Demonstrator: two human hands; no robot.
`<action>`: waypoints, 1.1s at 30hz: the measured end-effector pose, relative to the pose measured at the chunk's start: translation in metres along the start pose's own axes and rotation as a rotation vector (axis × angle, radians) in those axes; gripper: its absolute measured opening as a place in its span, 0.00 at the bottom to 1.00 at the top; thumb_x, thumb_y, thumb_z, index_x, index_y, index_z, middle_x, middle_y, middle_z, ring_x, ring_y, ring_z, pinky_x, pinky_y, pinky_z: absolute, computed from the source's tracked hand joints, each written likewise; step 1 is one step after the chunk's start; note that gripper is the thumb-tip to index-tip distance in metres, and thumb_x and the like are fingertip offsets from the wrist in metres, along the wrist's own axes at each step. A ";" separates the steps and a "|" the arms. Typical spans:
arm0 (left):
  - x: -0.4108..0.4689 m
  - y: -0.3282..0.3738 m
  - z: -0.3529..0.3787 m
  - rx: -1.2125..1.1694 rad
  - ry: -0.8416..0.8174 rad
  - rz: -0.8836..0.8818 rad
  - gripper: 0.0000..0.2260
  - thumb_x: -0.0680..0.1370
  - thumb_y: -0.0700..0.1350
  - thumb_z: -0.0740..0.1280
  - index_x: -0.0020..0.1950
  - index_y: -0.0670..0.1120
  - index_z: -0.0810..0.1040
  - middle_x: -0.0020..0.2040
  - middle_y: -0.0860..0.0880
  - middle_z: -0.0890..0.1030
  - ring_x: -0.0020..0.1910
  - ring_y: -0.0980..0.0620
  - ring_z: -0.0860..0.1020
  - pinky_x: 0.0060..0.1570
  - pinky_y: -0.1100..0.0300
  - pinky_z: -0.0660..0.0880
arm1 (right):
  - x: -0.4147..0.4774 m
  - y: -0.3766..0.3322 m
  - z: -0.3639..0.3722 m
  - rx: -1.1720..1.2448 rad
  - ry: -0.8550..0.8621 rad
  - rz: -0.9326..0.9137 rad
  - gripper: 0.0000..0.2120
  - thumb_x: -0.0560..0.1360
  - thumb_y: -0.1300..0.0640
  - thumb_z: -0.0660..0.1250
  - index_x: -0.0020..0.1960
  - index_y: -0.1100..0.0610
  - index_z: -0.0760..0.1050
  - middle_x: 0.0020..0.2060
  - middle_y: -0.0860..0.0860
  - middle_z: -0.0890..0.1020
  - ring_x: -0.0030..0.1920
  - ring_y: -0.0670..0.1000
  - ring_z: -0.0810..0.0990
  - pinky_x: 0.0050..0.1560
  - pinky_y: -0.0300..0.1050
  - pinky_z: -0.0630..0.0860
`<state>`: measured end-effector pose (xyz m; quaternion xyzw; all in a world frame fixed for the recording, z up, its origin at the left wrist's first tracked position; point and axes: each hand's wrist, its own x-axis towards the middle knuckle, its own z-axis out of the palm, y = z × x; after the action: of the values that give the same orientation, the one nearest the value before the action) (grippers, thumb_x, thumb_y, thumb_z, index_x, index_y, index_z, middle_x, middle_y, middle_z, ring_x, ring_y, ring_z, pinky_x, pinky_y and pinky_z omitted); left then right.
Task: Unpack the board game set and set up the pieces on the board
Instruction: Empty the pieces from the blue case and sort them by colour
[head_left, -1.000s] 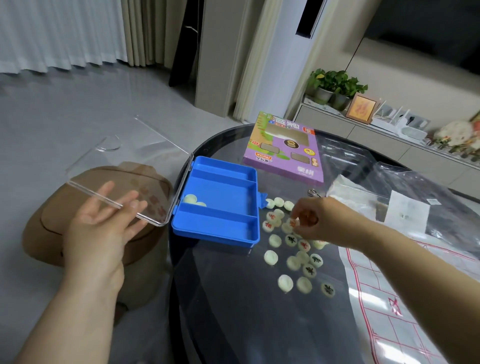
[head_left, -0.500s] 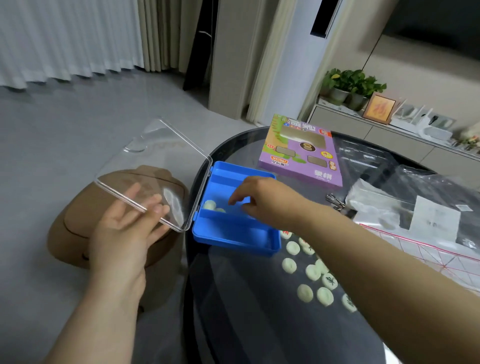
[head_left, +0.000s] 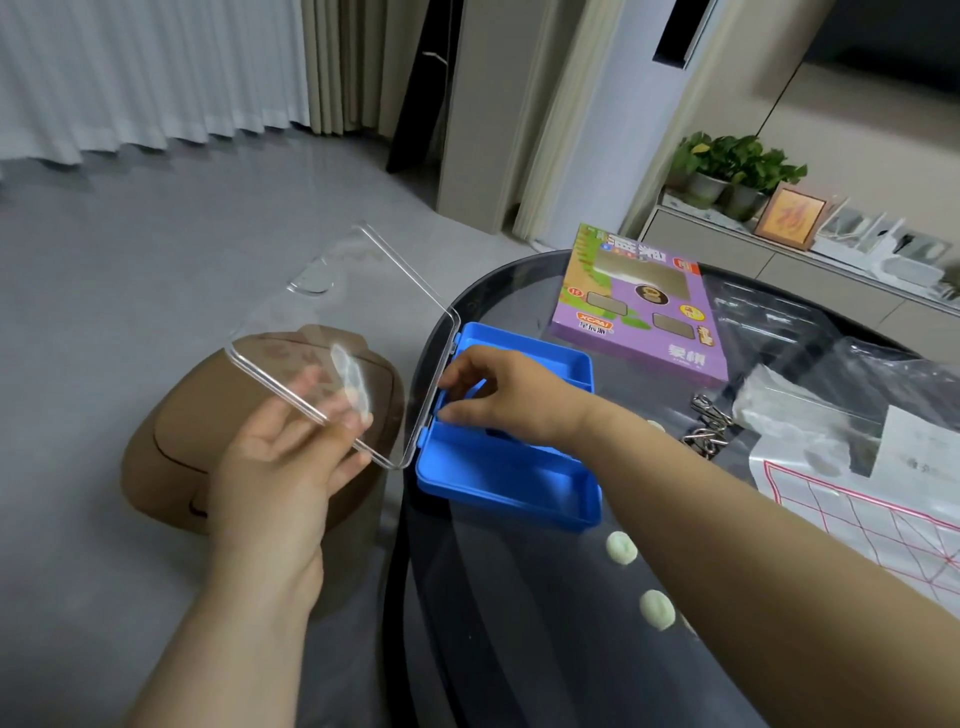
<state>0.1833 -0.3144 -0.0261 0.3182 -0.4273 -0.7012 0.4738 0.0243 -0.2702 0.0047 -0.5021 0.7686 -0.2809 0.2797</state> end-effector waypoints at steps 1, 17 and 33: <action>0.000 0.000 0.000 -0.004 -0.002 -0.005 0.16 0.74 0.32 0.63 0.49 0.55 0.73 0.38 0.55 0.82 0.33 0.63 0.80 0.35 0.70 0.76 | 0.000 0.001 -0.001 -0.020 0.013 0.011 0.10 0.70 0.59 0.71 0.43 0.52 0.70 0.42 0.48 0.76 0.36 0.44 0.73 0.39 0.32 0.70; -0.001 0.002 -0.001 0.015 -0.006 -0.033 0.18 0.74 0.32 0.63 0.58 0.52 0.70 0.43 0.53 0.79 0.41 0.57 0.78 0.36 0.71 0.76 | 0.000 -0.010 -0.015 -0.236 -0.205 0.160 0.06 0.73 0.57 0.68 0.48 0.58 0.75 0.32 0.45 0.73 0.30 0.42 0.70 0.30 0.26 0.70; -0.002 0.000 -0.001 0.044 -0.001 -0.040 0.19 0.75 0.32 0.62 0.61 0.50 0.69 0.43 0.53 0.79 0.32 0.64 0.80 0.34 0.72 0.76 | -0.020 0.006 -0.027 -0.203 0.026 0.086 0.04 0.72 0.61 0.67 0.41 0.55 0.74 0.31 0.44 0.74 0.27 0.40 0.73 0.31 0.28 0.70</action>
<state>0.1850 -0.3128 -0.0260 0.3366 -0.4362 -0.7011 0.4527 0.0083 -0.2459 0.0219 -0.4909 0.8174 -0.1957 0.2292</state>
